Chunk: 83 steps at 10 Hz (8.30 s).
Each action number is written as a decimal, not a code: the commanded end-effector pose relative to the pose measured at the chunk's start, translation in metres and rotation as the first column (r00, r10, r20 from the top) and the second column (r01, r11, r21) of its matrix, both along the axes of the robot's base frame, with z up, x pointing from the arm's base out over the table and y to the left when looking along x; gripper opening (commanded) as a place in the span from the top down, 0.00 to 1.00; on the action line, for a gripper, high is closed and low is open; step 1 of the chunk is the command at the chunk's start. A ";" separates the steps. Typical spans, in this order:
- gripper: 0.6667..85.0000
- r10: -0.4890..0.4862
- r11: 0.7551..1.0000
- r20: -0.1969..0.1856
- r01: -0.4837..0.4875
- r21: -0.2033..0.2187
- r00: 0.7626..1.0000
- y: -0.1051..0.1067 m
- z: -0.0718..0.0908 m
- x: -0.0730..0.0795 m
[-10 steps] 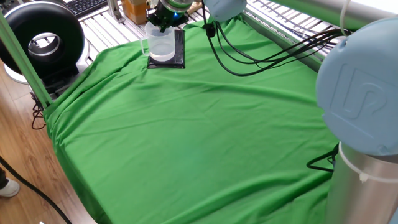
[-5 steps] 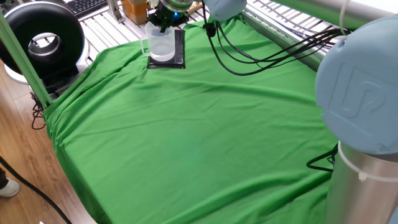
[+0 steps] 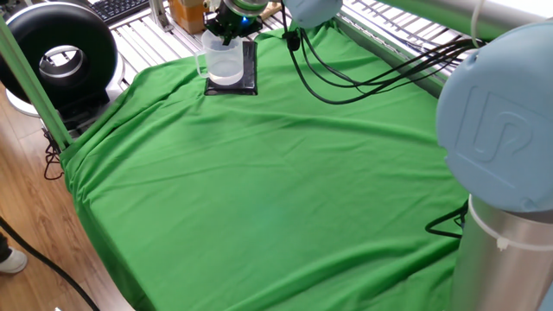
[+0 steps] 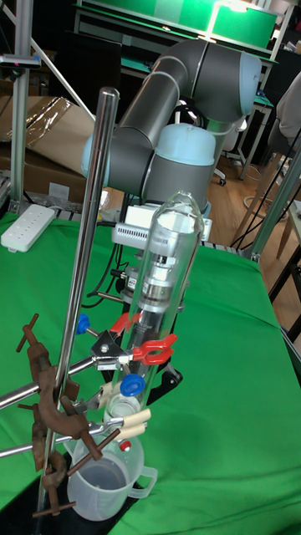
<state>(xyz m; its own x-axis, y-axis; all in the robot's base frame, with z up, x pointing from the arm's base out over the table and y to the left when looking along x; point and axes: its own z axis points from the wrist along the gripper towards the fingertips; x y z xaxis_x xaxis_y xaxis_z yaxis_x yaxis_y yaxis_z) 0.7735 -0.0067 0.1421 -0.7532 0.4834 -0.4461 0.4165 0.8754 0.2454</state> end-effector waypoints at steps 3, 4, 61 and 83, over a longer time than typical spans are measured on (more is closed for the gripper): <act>0.99 -0.003 1.000 -0.001 0.003 0.004 1.000 -0.003 0.001 0.001; 0.99 -0.003 1.000 -0.003 0.003 0.003 1.000 -0.003 0.001 0.001; 0.99 -0.059 0.987 -0.254 0.095 0.133 0.965 0.035 0.010 -0.104; 0.99 0.443 0.889 -0.326 -0.455 0.041 0.835 0.066 0.036 -0.175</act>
<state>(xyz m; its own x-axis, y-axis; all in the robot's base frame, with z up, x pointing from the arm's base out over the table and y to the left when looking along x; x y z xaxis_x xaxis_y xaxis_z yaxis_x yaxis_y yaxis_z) 0.5987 0.0508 0.1780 -0.9853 0.0276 -0.1687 0.0100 0.9945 0.1046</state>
